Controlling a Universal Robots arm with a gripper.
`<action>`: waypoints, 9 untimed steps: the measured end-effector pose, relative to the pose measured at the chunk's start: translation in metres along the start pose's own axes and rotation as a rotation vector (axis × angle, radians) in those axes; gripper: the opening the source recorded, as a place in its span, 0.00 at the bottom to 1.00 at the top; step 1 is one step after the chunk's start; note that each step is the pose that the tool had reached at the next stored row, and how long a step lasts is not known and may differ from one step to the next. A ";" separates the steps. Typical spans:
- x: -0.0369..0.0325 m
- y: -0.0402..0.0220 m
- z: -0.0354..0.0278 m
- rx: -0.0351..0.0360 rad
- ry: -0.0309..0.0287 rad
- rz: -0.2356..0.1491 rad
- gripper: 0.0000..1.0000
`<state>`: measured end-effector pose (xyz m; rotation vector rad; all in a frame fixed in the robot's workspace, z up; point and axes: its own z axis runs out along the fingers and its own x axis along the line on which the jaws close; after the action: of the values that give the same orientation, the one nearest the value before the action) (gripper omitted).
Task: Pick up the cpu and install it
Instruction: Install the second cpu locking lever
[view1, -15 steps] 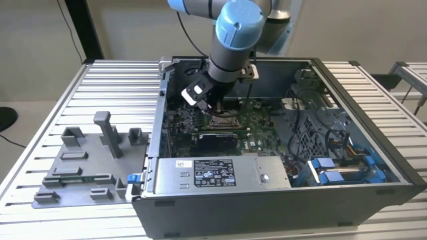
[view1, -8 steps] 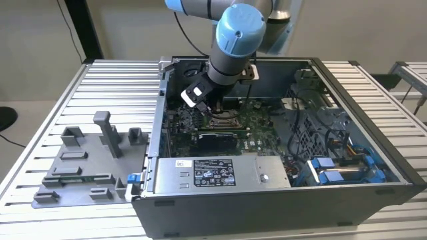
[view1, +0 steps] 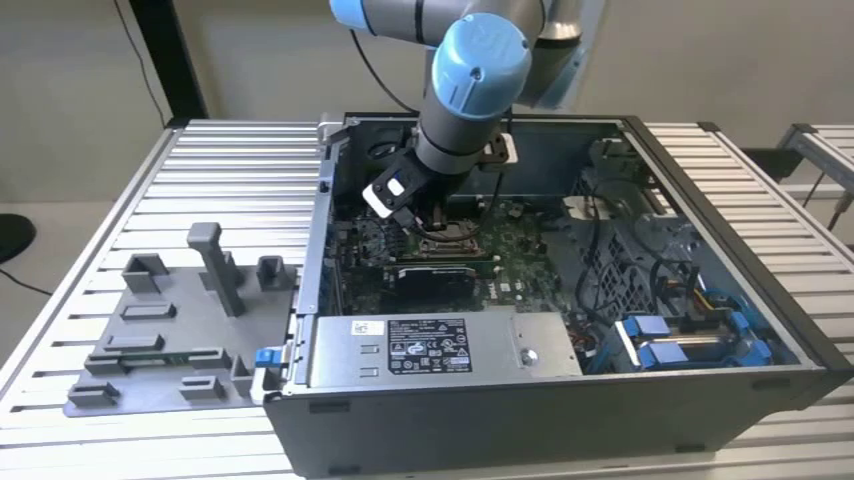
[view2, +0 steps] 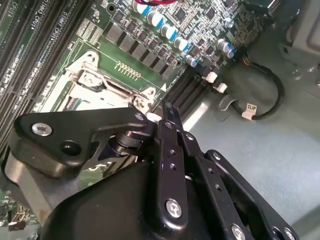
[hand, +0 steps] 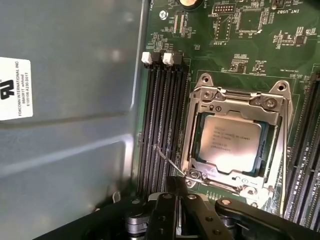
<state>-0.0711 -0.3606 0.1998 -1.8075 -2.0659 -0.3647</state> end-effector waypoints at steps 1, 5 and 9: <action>0.0003 0.0001 0.0009 0.0001 0.0000 0.000 0.00; 0.0019 0.0006 0.0027 0.0000 0.0001 0.000 0.00; 0.0028 0.0033 0.0031 0.0003 -0.0022 0.000 0.00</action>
<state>-0.0684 -0.3563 0.1980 -1.8088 -2.0671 -0.3625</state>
